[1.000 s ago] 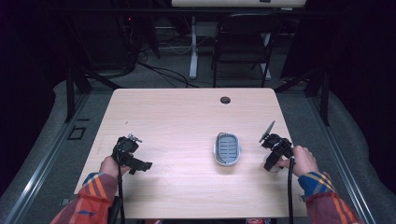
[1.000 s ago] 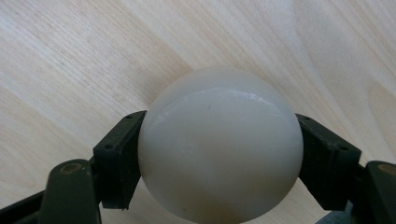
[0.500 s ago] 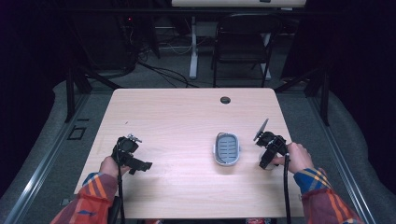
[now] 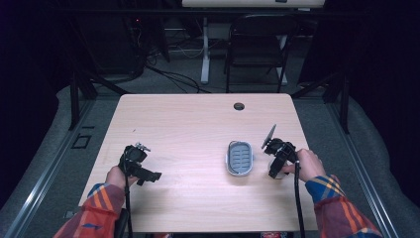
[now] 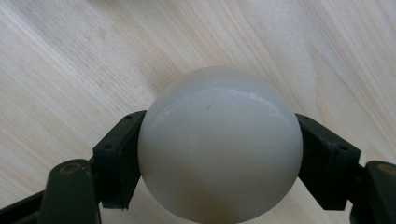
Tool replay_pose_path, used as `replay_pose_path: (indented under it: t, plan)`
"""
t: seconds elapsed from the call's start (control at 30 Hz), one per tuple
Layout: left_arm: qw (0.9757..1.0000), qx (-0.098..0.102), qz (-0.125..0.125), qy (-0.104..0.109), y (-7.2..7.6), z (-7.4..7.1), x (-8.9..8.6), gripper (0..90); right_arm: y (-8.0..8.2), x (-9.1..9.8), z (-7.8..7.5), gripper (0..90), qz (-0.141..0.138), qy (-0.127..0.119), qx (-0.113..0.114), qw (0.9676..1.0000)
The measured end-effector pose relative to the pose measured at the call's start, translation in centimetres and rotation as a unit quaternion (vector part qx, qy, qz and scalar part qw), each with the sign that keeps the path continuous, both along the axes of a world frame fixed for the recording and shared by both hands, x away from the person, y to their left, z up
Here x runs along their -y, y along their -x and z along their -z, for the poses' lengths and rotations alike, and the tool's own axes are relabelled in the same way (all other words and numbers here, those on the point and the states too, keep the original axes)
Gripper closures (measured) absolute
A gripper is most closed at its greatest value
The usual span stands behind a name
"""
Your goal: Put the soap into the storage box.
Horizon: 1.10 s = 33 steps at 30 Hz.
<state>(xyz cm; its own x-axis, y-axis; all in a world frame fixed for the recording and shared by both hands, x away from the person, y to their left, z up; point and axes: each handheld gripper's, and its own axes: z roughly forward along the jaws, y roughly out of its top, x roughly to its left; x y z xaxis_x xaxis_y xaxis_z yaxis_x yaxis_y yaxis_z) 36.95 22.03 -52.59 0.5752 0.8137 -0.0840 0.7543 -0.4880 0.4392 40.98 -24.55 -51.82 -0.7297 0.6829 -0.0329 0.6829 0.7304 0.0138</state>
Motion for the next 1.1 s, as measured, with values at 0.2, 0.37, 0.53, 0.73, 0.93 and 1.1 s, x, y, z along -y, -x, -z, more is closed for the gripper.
replay_pose_path:
  t: [0.2, 0.37, 0.53, 0.73, 0.93, 1.1]
  plan:
    - [1.0, -0.001, 0.001, 0.0, 0.0, 0.0, 0.0, 0.0, -0.1, -0.7, -0.3, 24.6, -0.005, 0.0, 0.0, 1.0]
    - [1.0, -0.001, 0.001, 0.0, 0.0, 0.0, 0.0, 0.0, -0.2, -1.0, -0.5, 24.6, -0.007, -0.001, 0.001, 1.0]
    - [1.0, -0.002, 0.002, 0.0, 0.0, 0.0, 0.1, 0.0, -0.3, -1.2, -0.9, 24.6, -0.009, -0.002, 0.002, 1.0]
    - [1.0, -0.002, 0.003, -0.001, 0.0, 0.0, 0.0, 0.0, -0.5, -1.5, -1.2, 24.6, -0.011, -0.002, 0.005, 0.9999]
    - [1.0, -0.003, 0.006, -0.002, 0.0, 0.0, 0.0, 0.0, -0.6, -1.8, -1.3, 24.6, -0.012, -0.004, 0.005, 0.9999]
    - [1.0, -0.003, 0.006, -0.002, 0.0, 0.0, 0.0, 0.0, -0.7, -1.9, -1.7, 24.6, -0.016, -0.004, 0.007, 0.9998]
